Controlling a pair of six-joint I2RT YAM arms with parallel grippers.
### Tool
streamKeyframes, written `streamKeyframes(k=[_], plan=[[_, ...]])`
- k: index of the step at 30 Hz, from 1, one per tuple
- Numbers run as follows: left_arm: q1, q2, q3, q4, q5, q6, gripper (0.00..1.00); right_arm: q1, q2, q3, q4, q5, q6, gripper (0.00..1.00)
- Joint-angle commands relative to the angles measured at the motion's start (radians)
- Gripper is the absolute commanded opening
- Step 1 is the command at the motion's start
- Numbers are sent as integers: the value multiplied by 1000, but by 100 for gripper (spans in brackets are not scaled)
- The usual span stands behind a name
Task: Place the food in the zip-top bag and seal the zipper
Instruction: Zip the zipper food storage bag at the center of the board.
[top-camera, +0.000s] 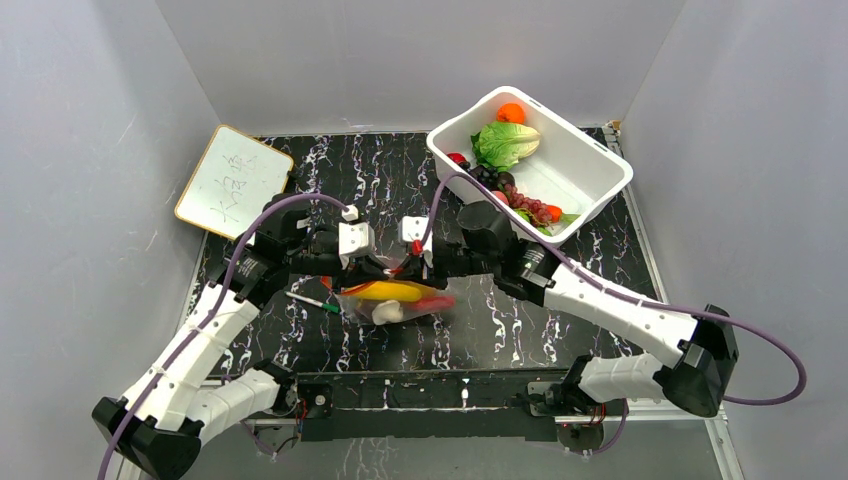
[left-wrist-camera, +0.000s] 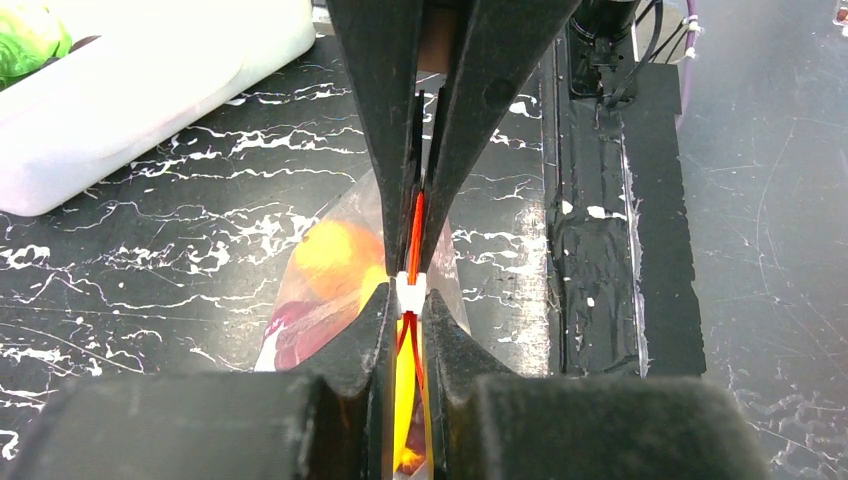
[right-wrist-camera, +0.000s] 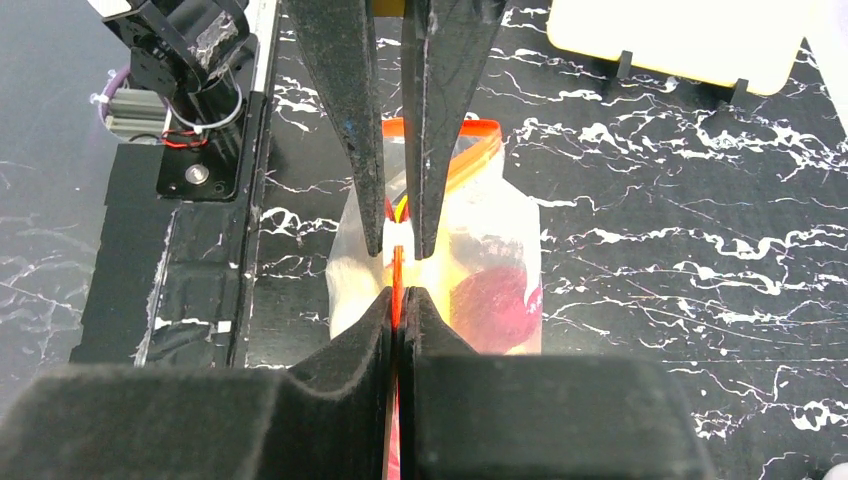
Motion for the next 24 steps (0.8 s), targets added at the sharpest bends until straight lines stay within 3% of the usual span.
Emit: streamKeyframes(k=[1,12,15,19,20,22,24], plan=[[5,-14,-17,-76,-80,16,0,-13,-106,2,145,60,30,0],[5,-55,-32,-69,-88,0,0,-46,-206,-99,228,268,116,0],[5,-67,-34,-64,-82,-3,0,-50,-195,-93,218,235,120,0],[5,-74,-43,-33,-59,-13,0,-51,-166,-59,169,38,95,0],[5,-73,-42,-24,-50,-17,0,-50,-163,-46,142,0,87,7],[6,-66,-37,-13,-28,-20,0,-50,-177,-45,114,-36,73,35],[5,-59,-34,-1,-7,-22,0,-51,-202,-59,97,-46,36,45]])
